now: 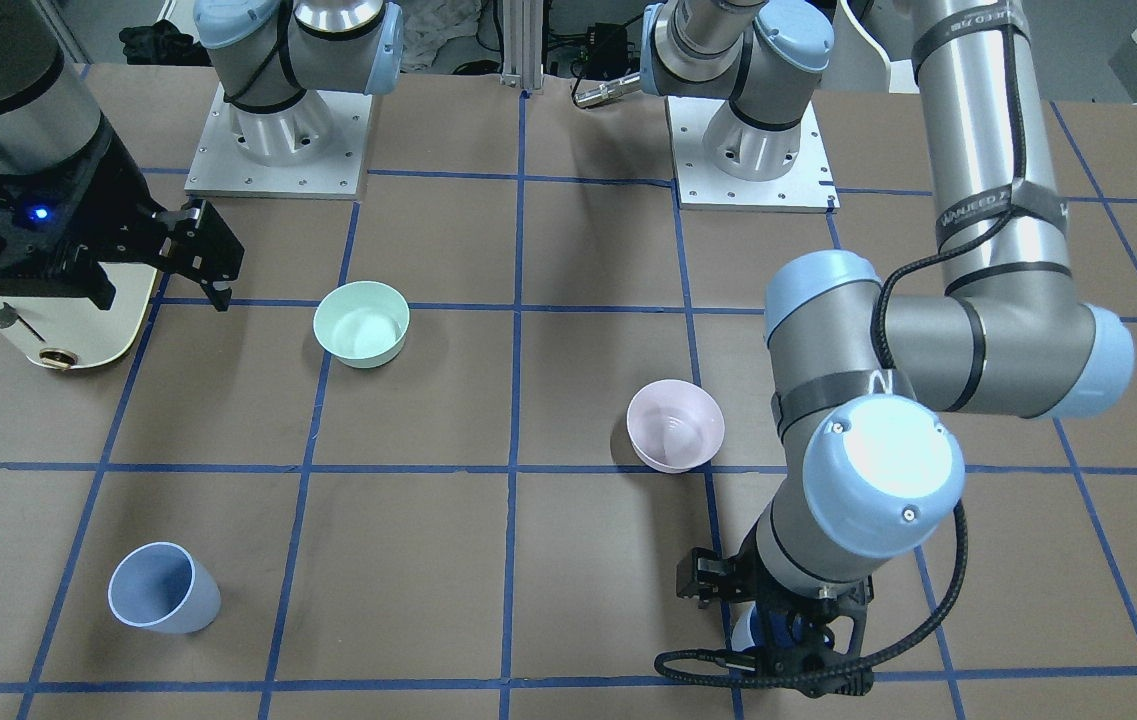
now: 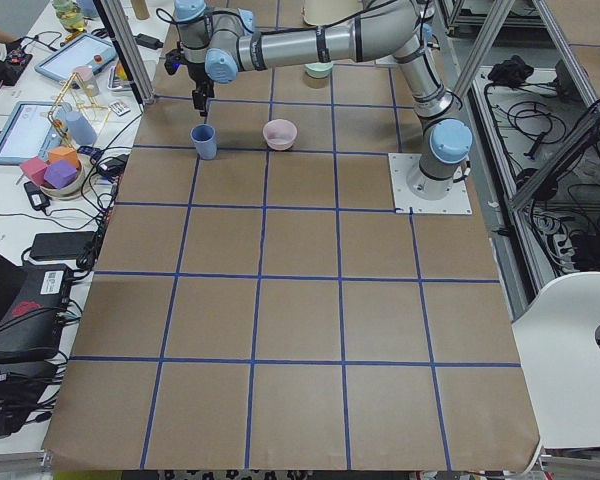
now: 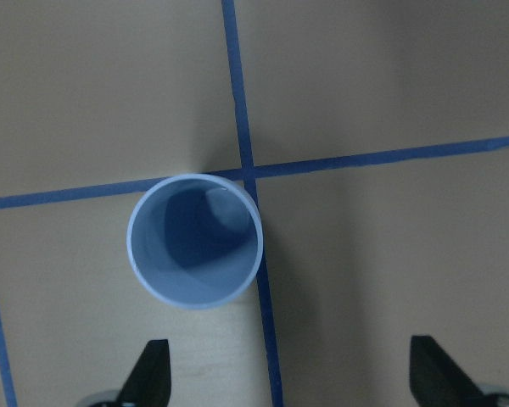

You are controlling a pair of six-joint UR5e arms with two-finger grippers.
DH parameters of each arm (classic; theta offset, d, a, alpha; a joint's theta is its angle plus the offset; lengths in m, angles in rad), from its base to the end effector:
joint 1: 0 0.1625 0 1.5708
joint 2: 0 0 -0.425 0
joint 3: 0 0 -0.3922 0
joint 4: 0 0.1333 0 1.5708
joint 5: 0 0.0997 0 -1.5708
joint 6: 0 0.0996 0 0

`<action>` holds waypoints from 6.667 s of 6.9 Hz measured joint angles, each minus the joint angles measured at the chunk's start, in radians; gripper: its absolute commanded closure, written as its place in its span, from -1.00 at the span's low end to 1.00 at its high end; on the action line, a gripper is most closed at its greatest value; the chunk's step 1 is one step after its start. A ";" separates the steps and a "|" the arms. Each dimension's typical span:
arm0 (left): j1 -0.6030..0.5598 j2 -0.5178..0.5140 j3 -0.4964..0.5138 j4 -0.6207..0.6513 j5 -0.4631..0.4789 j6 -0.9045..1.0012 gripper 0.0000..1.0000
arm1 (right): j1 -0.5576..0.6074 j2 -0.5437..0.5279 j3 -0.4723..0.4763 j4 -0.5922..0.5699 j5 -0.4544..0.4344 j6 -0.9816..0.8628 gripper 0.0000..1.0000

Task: Stack blue cups with both arms

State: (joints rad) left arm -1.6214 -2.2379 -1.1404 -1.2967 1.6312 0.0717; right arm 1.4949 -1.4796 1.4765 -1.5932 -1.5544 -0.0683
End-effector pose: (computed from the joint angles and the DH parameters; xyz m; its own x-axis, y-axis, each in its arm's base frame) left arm -0.1649 -0.7402 0.3088 -0.9908 0.1196 -0.0629 0.1218 0.9920 -0.0330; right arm 0.0941 -0.5418 0.4899 -0.9999 0.0072 -0.0146 0.0076 0.9996 -0.0266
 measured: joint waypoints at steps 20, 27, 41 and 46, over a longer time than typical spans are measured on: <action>-0.330 0.147 0.025 -0.274 -0.036 -0.260 -1.00 | -0.159 0.493 -0.050 -0.460 0.034 -0.096 0.48; -0.146 0.633 -0.465 -0.220 -0.038 -0.335 -1.00 | -0.099 0.431 -0.123 -0.287 0.055 -0.017 1.00; 0.026 0.682 -0.383 -0.364 -0.043 -0.055 -1.00 | 0.303 0.460 -0.310 -0.084 0.102 0.648 1.00; 0.025 0.684 -0.383 -0.370 -0.042 -0.056 -1.00 | 0.303 0.483 -0.309 -0.122 0.121 0.646 -0.99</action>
State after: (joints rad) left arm -1.5969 -1.5541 -1.5232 -1.6665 1.5896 0.0153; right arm 1.7978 -0.9962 1.1676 -1.7153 -1.4334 0.5774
